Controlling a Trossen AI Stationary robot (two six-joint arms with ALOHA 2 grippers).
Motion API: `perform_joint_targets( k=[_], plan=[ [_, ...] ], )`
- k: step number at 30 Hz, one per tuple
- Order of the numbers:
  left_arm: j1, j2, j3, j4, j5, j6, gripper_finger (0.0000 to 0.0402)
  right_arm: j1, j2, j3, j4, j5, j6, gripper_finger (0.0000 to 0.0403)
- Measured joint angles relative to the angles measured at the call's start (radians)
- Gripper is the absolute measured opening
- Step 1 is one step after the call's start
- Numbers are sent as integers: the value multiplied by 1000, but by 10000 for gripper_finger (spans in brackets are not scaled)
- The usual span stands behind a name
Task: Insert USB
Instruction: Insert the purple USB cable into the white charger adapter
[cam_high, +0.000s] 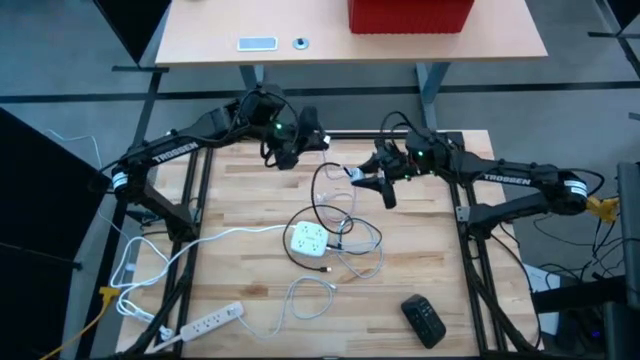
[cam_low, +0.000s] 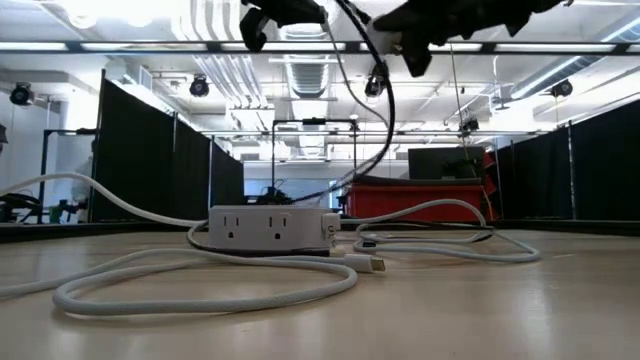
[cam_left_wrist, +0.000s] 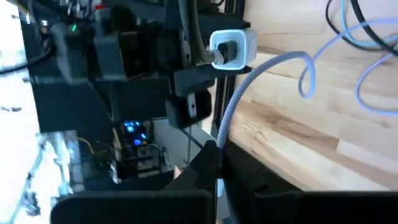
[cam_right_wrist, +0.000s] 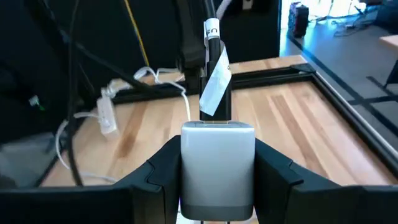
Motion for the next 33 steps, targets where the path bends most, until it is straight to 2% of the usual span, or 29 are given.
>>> perform_joint_targets(
  k=[4, 13, 18, 23, 28, 33],
  plan=[
    [-27, -7, 0, -7, 3, 77, 0, -6, 43, 131, -179, 40, -128, 124],
    [-95, -7, 0, -26, 13, 86, 0, -15, 214, 449, -598, 78, -436, 124],
    [-124, -8, 0, -40, -7, 105, 0, -6, 290, 580, -757, 77, -515, 124],
    [-140, -8, 0, -42, -15, 97, 0, 14, 295, 610, -786, 73, -557, 124],
    [-144, -6, 0, -47, -14, -7, 0, 40, 294, 610, -818, 157, -619, 124],
    [-149, -5, 0, -49, -14, -15, 0, 42, 296, 610, -893, 166, -626, 124]
  ],
)
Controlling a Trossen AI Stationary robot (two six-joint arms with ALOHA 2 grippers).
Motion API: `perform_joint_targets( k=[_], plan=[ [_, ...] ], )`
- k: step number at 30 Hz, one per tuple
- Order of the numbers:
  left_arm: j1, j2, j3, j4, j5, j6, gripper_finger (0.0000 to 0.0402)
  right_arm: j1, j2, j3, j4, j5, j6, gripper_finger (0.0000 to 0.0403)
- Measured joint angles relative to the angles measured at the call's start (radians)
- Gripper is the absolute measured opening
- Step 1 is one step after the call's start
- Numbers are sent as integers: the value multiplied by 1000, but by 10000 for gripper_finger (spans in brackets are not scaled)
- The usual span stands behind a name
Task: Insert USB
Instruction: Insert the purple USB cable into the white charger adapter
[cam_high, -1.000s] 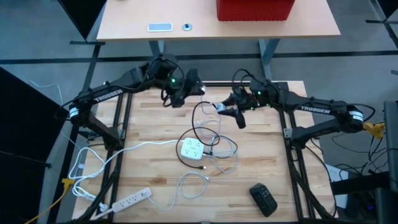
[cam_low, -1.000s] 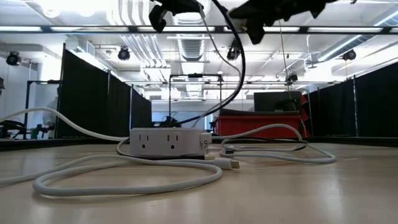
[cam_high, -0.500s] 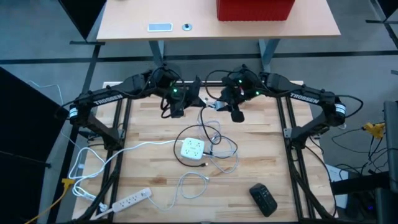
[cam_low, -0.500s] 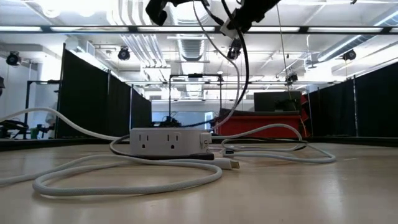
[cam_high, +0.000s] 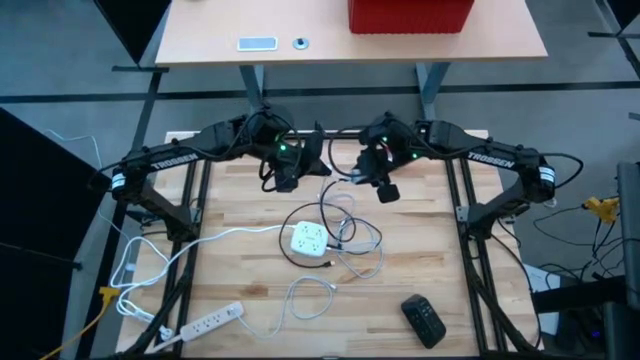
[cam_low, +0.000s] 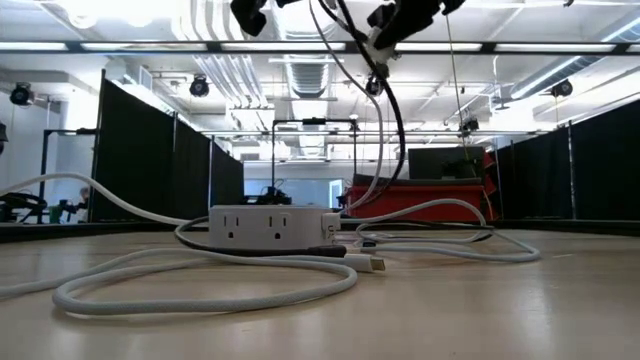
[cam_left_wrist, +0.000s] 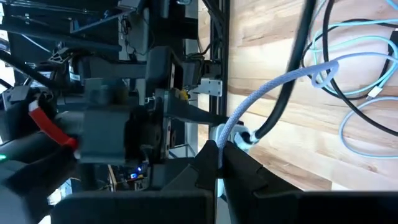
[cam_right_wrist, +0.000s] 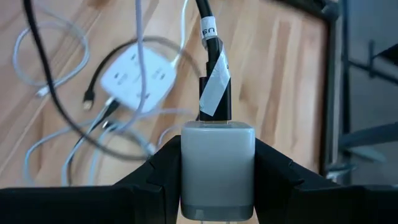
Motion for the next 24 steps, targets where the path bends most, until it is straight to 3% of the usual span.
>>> perform_joint_targets(
  k=[10, 14, 24],
  plan=[
    [-25, 3, -1, -3, 34, -20, 0, -3, 45, 14, -38, 141, -172, 124],
    [-38, 3, -2, -25, 59, -20, 0, -2, 88, 89, -32, 136, -245, 124],
    [-58, 12, -2, -33, 64, -23, 0, 44, 212, 331, -32, 0, -312, 124]
  ],
)
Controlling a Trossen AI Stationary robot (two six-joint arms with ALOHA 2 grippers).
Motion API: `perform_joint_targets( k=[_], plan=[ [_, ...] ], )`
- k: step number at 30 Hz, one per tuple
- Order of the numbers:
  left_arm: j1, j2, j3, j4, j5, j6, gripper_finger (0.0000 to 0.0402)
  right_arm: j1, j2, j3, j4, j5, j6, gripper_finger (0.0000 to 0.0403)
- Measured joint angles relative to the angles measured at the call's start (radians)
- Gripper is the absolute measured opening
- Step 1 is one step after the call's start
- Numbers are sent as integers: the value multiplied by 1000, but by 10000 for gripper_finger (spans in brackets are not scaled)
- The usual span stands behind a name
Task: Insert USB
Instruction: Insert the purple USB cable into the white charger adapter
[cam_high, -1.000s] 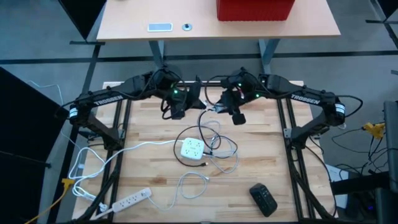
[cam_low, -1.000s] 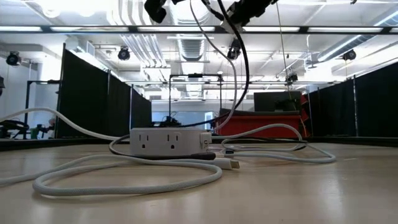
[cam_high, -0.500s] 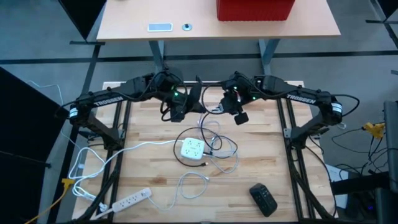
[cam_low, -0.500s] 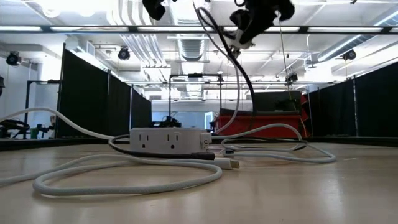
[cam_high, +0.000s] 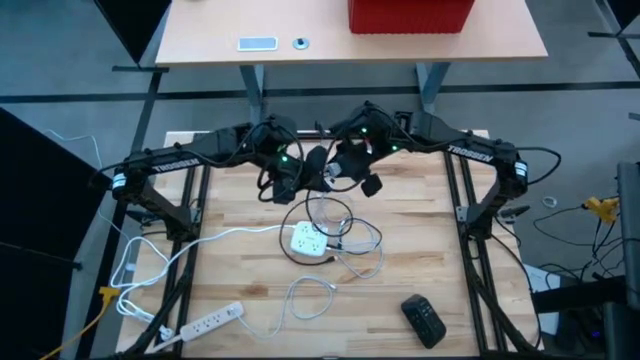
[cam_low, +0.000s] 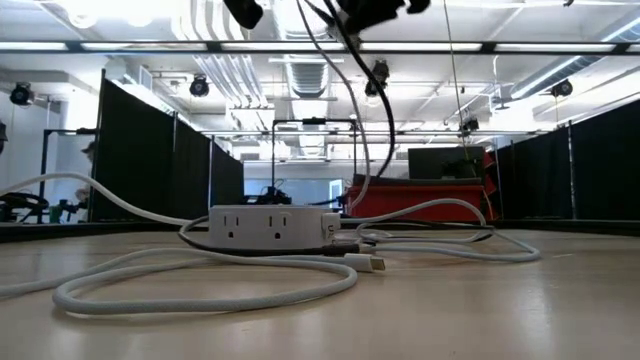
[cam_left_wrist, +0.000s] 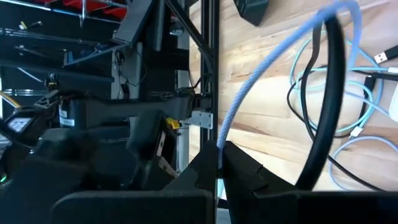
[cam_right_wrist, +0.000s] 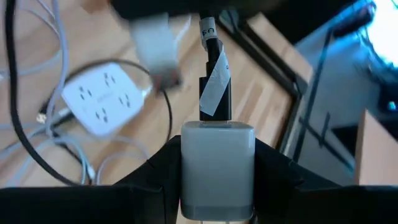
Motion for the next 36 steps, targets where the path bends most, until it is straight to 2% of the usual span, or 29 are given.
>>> perform_joint_targets(
  k=[6, 12, 36],
  plan=[
    [-9, -2, 0, -11, 16, 11, 0, 31, 46, 74, -69, -137, 20, 124],
    [-13, -2, 0, -26, -1, 11, 0, 39, 34, 72, -145, -143, 47, 124],
    [-56, -3, 0, -24, 23, 0, 0, 101, 43, 87, -127, -133, 39, 124]
  ],
)
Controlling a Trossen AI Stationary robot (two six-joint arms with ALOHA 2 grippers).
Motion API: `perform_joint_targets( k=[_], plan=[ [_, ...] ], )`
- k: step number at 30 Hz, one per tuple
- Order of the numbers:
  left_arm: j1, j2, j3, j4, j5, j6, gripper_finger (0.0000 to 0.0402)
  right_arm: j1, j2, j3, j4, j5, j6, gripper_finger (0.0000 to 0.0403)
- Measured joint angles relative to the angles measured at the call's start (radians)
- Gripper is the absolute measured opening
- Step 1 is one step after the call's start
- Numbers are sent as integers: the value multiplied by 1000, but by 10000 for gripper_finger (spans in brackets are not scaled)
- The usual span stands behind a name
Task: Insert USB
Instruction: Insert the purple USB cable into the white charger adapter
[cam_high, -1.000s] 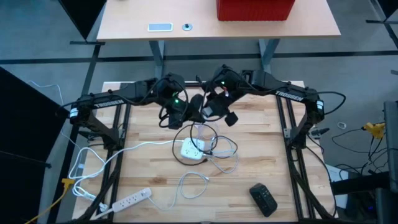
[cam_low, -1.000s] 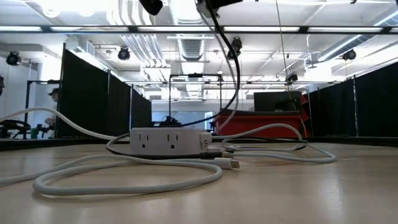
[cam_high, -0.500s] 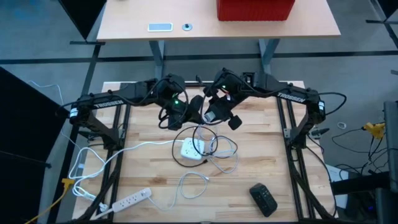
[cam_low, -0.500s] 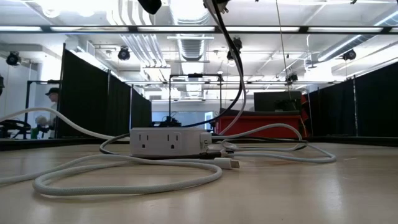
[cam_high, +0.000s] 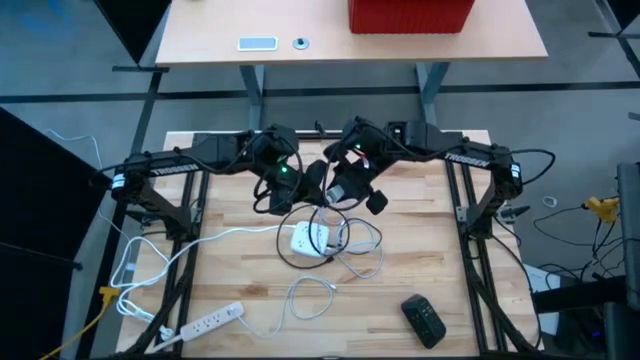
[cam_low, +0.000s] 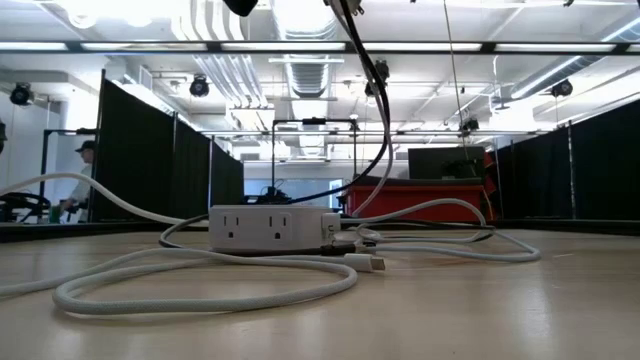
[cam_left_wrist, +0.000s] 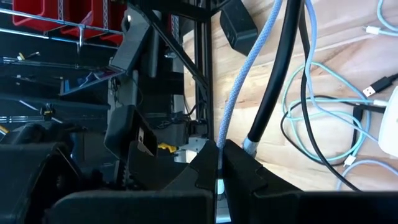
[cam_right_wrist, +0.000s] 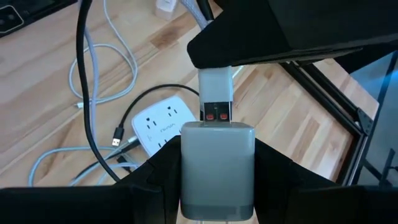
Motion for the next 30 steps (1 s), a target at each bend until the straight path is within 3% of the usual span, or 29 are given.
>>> perform_joint_targets(
  k=[11, 19, 30],
  plan=[
    [-16, 1, 0, 1, 0, -33, 0, 32, 0, 0, 18, 1, -3, 124],
    [-24, 7, 0, 1, 1, -45, 0, 39, -1, -1, 34, -7, 119, 124],
    [-25, 8, 1, -2, 9, -77, 0, 54, -7, -1, 55, 14, 87, 124]
  ],
)
